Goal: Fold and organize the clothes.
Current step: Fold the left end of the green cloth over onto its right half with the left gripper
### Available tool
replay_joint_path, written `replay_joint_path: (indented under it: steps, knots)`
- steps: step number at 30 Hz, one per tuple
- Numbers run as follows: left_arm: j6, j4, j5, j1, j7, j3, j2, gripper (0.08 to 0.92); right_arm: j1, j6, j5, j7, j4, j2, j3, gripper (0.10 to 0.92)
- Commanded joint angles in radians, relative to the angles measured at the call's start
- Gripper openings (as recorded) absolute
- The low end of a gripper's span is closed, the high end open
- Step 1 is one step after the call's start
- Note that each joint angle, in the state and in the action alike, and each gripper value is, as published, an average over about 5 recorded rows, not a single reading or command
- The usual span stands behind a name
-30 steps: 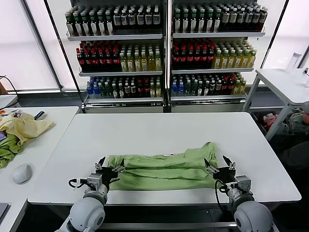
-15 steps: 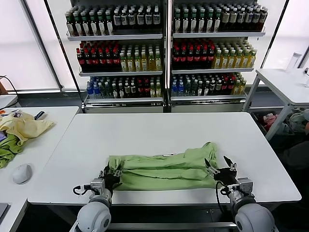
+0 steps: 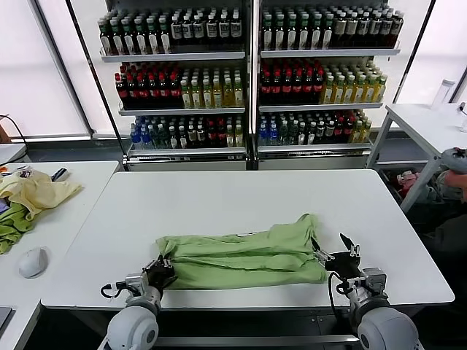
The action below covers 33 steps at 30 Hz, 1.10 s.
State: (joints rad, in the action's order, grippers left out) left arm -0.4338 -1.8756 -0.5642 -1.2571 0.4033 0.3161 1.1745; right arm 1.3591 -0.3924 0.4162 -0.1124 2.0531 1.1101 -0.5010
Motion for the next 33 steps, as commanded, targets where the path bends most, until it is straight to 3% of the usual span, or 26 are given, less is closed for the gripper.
replay_joint_path:
  steps: [1,6,10,15,20,25,33]
  knots:
    - [-0.01,-0.04,-0.078,-0.008,-0.017,0.215,-0.199,0.133,-0.004,0.002,0.01,0.0,0.008,-0.001,-0.001,0.823]
    - [-0.038,-0.061,-0.127,-0.006,-0.028,0.321,-0.292,0.133,-0.011,0.005,0.014,0.002,0.014,-0.003,0.002,0.823]
    - [-0.06,-0.133,-0.284,-0.002,-0.023,0.368,-0.303,0.133,-0.01,0.008,0.014,0.004,0.017,-0.004,0.005,0.823]
    - [-0.069,-0.283,-0.532,0.003,-0.019,0.334,-0.224,0.133,-0.008,0.012,0.013,0.005,0.021,-0.007,0.006,0.823]
    - [-0.064,-0.378,-0.6,0.011,-0.007,0.221,-0.113,0.133,-0.009,0.014,0.013,0.006,0.022,-0.012,0.007,0.823]
    - [-0.061,-0.362,-0.59,0.046,0.021,0.108,-0.029,0.133,-0.01,0.015,0.011,0.007,0.023,-0.016,0.015,0.823]
    - [-0.061,-0.23,-0.484,0.15,0.054,-0.077,0.054,0.133,-0.017,0.02,0.013,0.009,0.019,-0.028,0.019,0.823]
